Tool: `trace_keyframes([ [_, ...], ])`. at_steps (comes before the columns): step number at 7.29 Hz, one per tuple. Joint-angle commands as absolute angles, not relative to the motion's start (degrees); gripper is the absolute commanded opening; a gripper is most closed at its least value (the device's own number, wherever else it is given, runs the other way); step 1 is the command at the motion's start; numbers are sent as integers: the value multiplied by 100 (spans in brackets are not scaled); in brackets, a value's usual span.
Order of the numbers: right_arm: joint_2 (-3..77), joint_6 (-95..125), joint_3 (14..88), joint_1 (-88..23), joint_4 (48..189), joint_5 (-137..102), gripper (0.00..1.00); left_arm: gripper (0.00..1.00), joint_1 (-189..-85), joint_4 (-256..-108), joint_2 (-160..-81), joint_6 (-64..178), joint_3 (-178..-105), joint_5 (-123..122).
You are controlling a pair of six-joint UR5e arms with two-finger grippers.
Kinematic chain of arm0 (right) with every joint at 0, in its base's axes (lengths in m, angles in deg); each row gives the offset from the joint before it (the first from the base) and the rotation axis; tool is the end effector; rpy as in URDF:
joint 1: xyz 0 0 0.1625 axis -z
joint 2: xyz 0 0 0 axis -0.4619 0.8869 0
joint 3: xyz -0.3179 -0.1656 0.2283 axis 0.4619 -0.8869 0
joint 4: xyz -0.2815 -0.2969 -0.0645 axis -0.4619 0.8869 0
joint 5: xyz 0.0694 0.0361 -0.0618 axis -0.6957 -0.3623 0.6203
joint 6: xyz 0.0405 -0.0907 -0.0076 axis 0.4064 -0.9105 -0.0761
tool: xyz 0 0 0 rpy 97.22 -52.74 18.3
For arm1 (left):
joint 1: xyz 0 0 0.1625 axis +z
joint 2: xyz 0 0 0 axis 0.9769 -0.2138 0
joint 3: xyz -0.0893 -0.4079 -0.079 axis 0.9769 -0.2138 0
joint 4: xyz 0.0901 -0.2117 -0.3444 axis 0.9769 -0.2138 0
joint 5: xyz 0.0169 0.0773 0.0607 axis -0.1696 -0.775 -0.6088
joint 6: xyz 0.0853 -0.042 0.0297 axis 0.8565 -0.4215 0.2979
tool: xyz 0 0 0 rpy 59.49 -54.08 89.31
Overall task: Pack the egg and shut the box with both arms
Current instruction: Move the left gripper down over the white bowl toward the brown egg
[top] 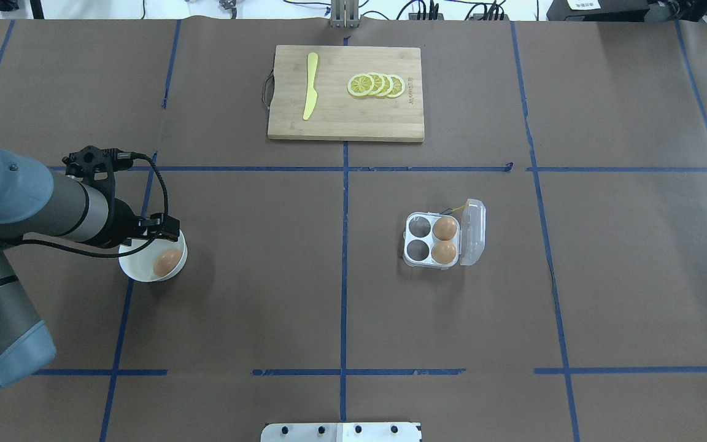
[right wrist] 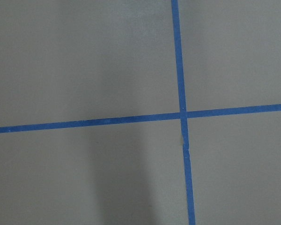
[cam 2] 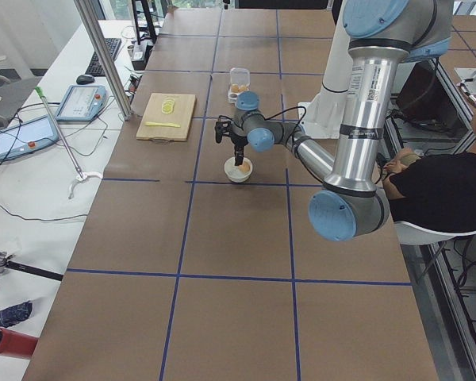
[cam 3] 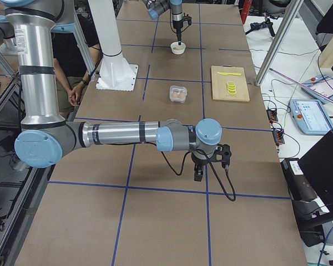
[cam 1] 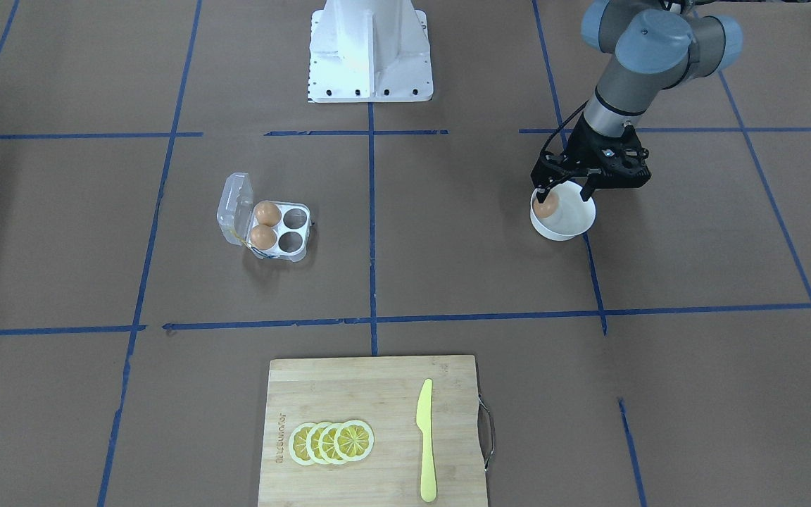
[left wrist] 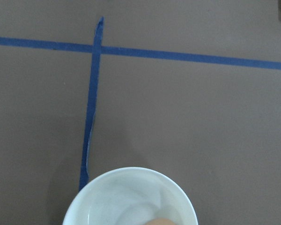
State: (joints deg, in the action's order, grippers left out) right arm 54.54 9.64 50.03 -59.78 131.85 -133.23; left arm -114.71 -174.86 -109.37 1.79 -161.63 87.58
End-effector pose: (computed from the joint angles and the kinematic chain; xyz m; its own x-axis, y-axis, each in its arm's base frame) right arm 0.0339 -0.5202 0.6091 0.6516 0.0922 0.7529 -0.0796 0.9954 -0.0530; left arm 0.3720 -0.4058 0.3769 0.6245 -0.0640 -0.7784 0.1615 0.9857 0.0485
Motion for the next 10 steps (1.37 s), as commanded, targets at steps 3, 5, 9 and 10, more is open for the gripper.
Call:
trace_keyframes([
  [3, 5460, 965, 5007, -5985, 13185, -13383, 100, 75, -11439, -17602, -10880, 181, -16058, 8720],
  [5, 5460, 964, 5007, -5985, 13185, -13383, 100, 74, -11422, -17656, -10889, 181, -15970, 8719],
  [9, 5469, 956, 5007, -5985, 13185, -13383, 100, 74, -11387, -17769, -10950, 181, -15759, 8719],
  [10, 5469, 956, 5007, -5985, 13185, -13383, 100, 75, -11308, -17779, -10950, 181, -15716, 8719],
])
